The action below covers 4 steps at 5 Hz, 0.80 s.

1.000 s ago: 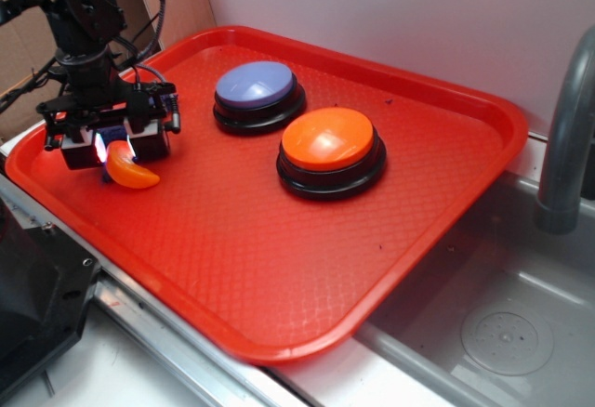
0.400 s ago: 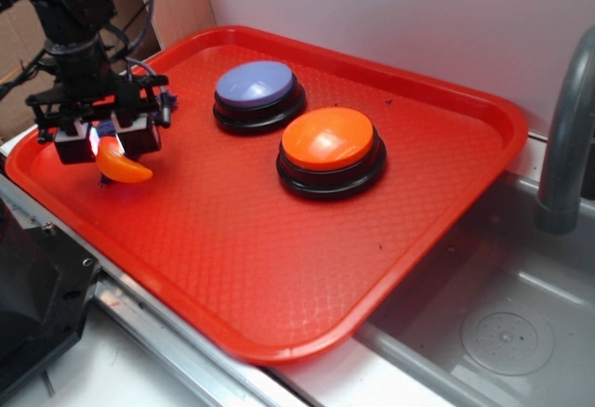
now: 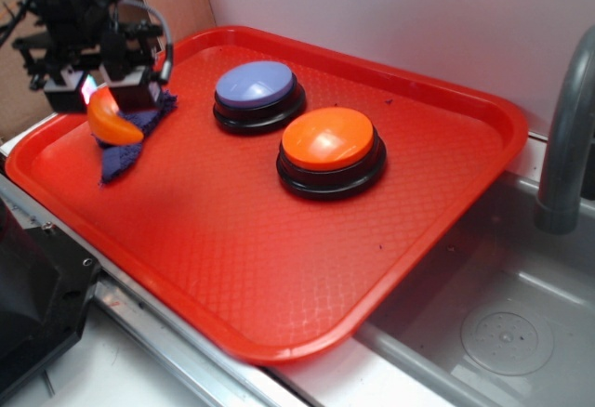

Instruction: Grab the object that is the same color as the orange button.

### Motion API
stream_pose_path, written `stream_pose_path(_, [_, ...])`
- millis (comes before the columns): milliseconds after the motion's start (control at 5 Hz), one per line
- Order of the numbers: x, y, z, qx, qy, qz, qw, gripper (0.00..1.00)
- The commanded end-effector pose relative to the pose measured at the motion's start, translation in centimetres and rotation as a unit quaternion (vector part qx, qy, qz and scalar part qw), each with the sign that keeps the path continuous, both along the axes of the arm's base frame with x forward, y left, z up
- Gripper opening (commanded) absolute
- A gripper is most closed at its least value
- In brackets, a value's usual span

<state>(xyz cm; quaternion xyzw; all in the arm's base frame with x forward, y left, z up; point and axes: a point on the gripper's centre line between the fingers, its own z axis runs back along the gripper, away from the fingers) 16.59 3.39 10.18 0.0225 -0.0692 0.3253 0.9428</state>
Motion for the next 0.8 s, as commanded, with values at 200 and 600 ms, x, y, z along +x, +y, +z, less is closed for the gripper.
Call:
stream_pose_path(200, [-1.1,-6.2,5.9,-0.008,-0.021,-0.232,0.972,0.0])
stream_pose_path(600, [-1.4,-5.4,5.2,-0.028,-0.008,-0.205,0.978,0.0])
